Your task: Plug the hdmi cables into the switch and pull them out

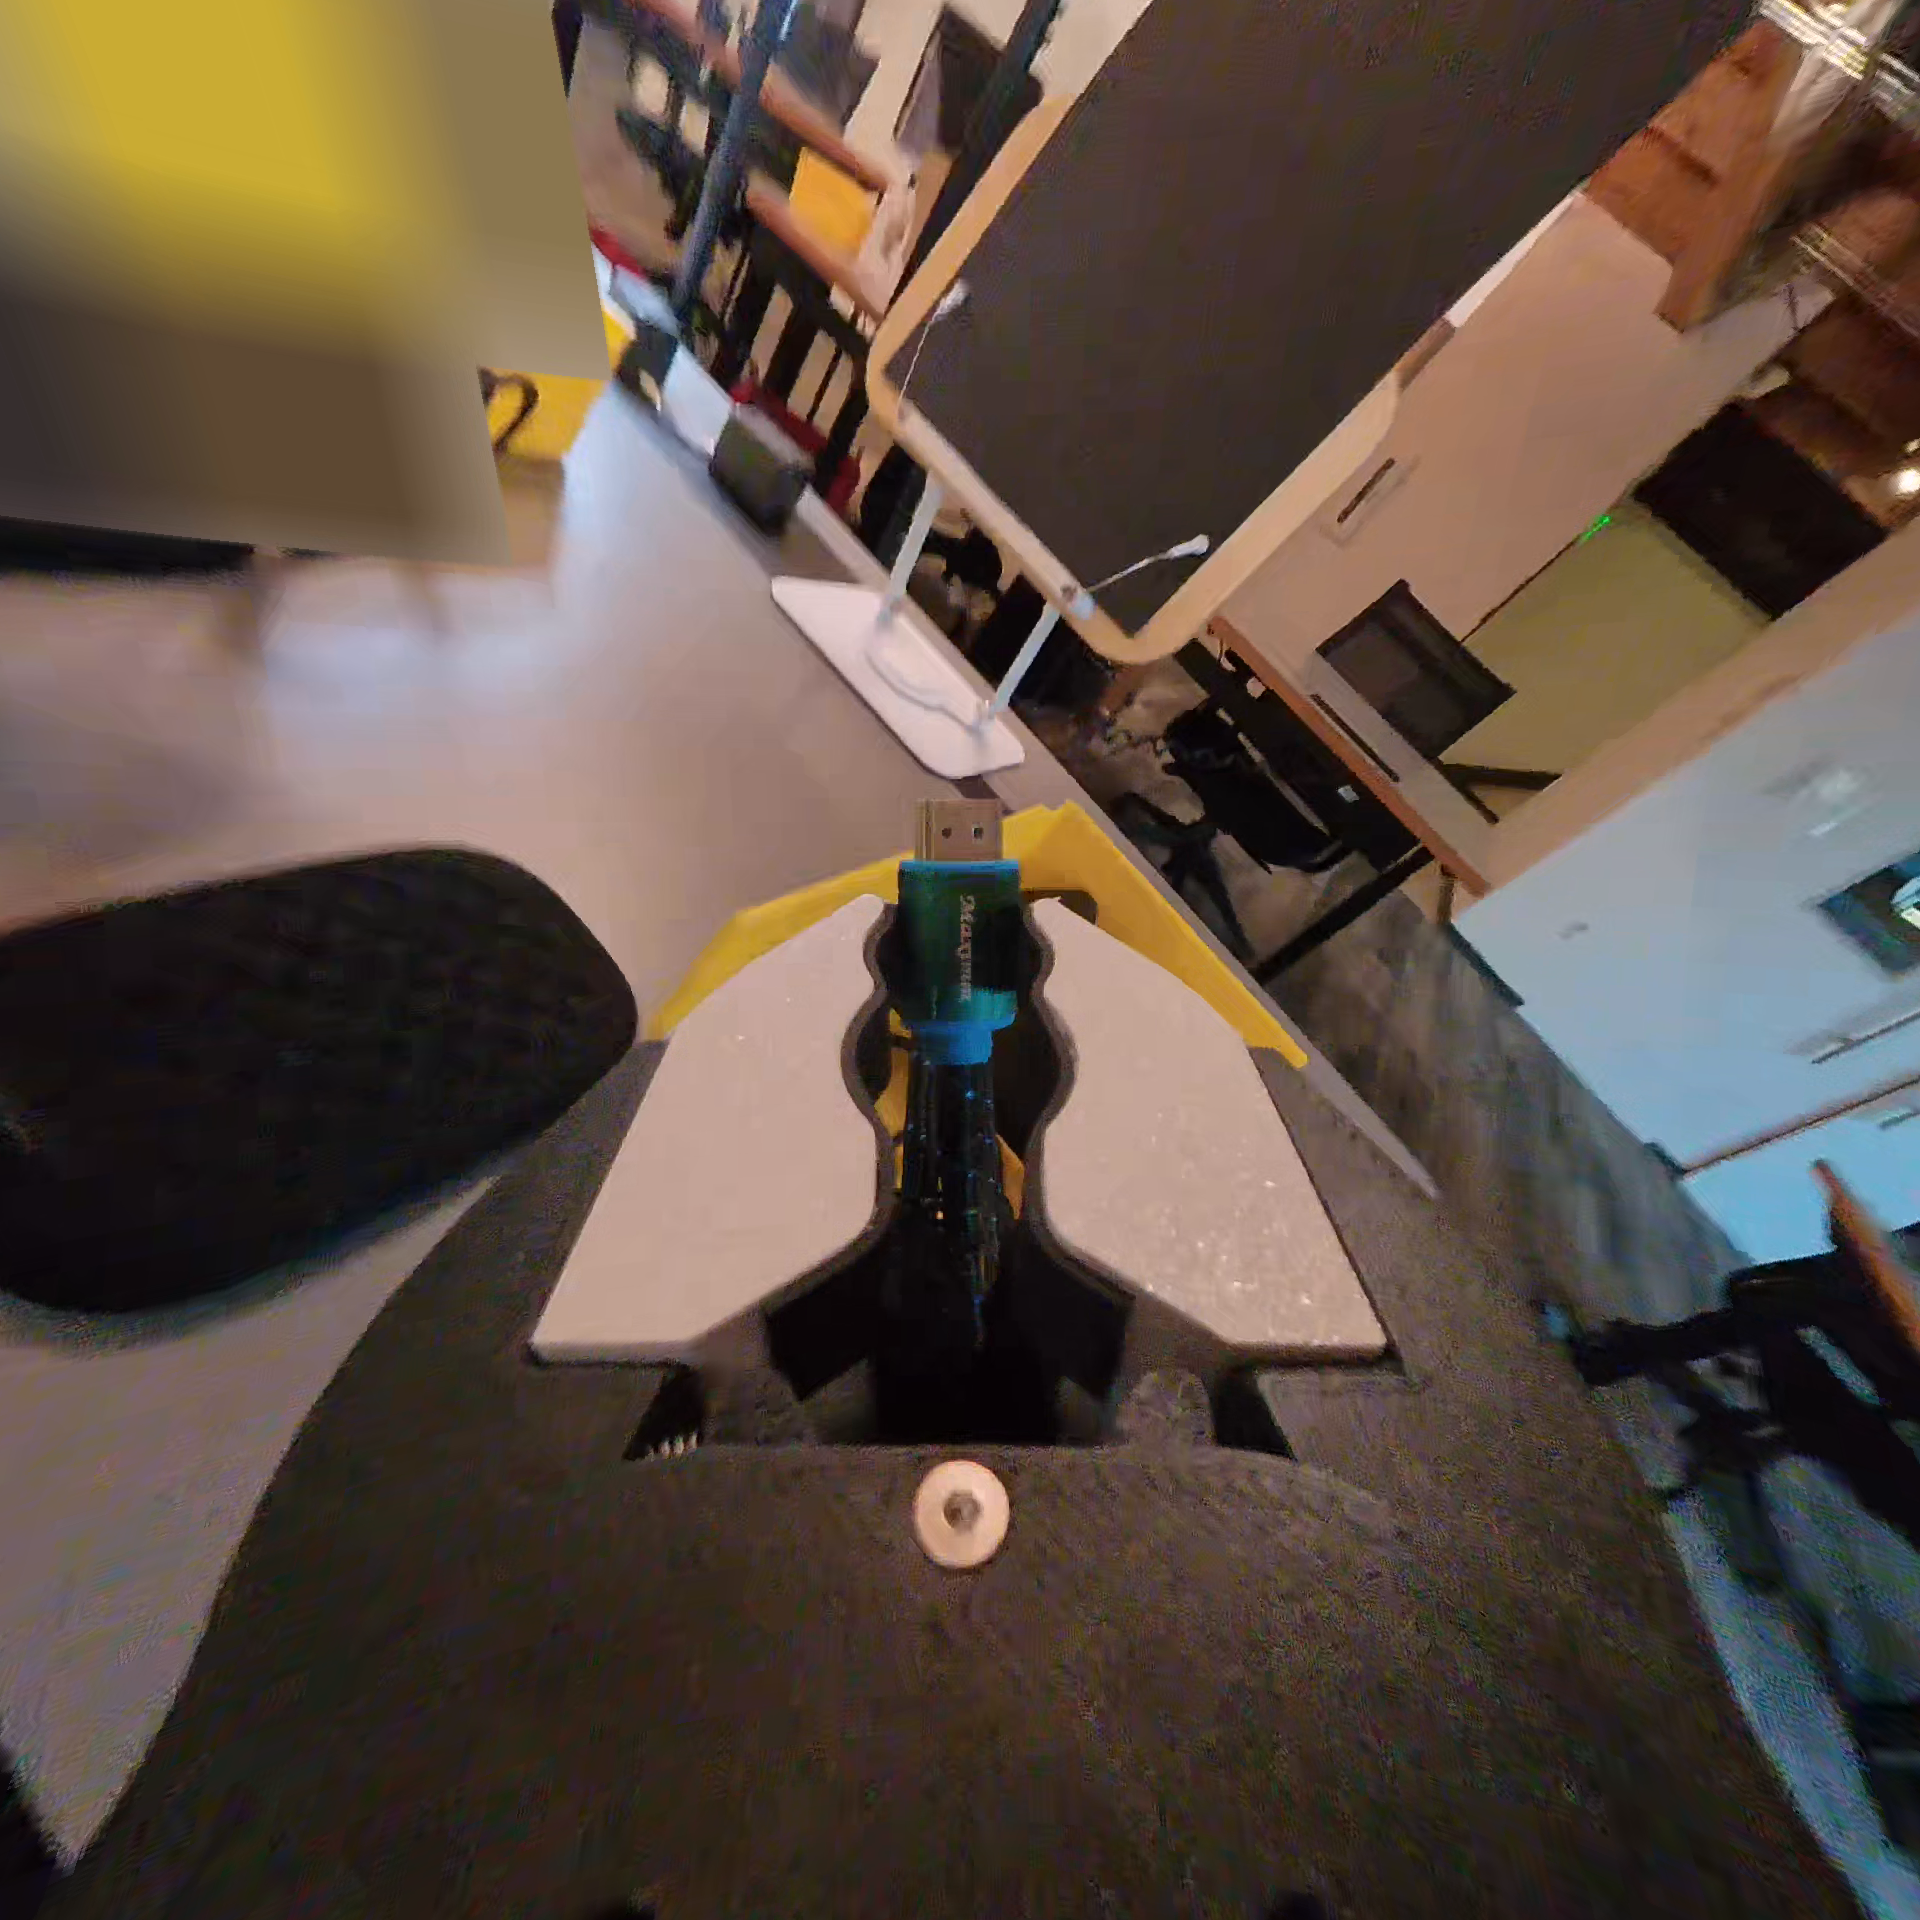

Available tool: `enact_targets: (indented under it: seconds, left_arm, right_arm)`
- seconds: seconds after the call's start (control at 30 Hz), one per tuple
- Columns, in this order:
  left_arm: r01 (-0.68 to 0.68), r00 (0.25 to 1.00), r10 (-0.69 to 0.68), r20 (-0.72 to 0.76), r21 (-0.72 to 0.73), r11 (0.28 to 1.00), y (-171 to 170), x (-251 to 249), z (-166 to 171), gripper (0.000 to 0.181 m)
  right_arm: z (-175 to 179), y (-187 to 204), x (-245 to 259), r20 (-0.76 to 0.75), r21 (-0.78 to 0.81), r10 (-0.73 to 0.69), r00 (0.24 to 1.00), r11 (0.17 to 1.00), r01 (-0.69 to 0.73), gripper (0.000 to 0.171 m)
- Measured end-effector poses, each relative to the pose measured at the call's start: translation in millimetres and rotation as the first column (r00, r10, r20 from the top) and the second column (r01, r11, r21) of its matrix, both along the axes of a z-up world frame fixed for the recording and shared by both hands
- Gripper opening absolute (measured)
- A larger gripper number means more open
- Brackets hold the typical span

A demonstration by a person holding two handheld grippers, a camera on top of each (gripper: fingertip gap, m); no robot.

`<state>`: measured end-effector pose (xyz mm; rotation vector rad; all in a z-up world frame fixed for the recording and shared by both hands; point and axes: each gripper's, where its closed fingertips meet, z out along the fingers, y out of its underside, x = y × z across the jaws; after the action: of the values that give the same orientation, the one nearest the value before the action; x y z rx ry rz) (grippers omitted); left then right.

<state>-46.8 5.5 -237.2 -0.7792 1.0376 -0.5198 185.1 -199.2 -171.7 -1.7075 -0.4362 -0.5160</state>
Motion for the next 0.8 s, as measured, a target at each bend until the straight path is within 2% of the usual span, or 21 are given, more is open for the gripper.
enact_targets:
  seconds: [0.07, 0.13, 0.23, 0.33, 0.37, 0.47, 0.6, 0.8]
  left_arm:
    - [0.007, 1.0, -0.006, -0.021, 0.033, 0.999, -5.4, 3.7, -2.0, 0.02]
    - [0.018, 0.999, -0.015, -0.045, 0.06, 0.998, -9.4, 7.2, -4.8, 0.02]
    - [0.014, 0.998, -0.007, -0.07, 0.1, 0.995, -12.5, 9.5, -7.2, 0.02]
    - [0.018, 0.997, -0.01, -0.072, 0.106, 0.994, -13.3, 9.9, -7.6, 0.02]
    - [0.019, 0.997, -0.012, -0.071, 0.106, 0.994, -13.3, 9.8, -7.6, 0.02]
    - [0.025, 0.997, -0.016, -0.076, 0.113, 0.993, -14.4, 10.1, -8.1, 0.02]
    - [0.031, 0.995, -0.019, -0.094, 0.131, 0.991, -17.6, 12.3, -10.2, 0.02]
    - [0.034, 0.993, -0.015, -0.115, 0.162, 0.986, -21.3, 15.0, -12.5, 0.02]
  right_arm:
    - [-24.1, 23.7, 13.9, 0.205, -0.095, 0.022, 0.979, 0.995, -0.003, 0.022]
    - [-45.6, 47.4, 23.0, 0.366, -0.17, 0.089, 0.926, 0.985, -0.028, 0.022]
    - [-85.6, 76.4, 43.3, 0.481, -0.285, 0.144, 0.865, 0.958, -0.001, 0.022]
    - [-121.4, 89.2, 56.7, 0.556, -0.364, 0.18, 0.811, 0.93, 0.044, 0.021]
    - [-128.0, 90.8, 55.9, 0.551, -0.371, 0.193, 0.812, 0.928, 0.031, 0.021]
    - [-134.7, 91.0, 47.8, 0.434, -0.36, 0.213, 0.875, 0.932, -0.048, 0.021]
    - [-156.5, 81.8, 49.4, 0.171, -0.49, 0.196, 0.966, 0.867, -0.089, 0.024]
    - [-140.3, 79.6, 42.1, -0.114, -0.442, 0.142, 0.983, 0.879, -0.179, 0.053]
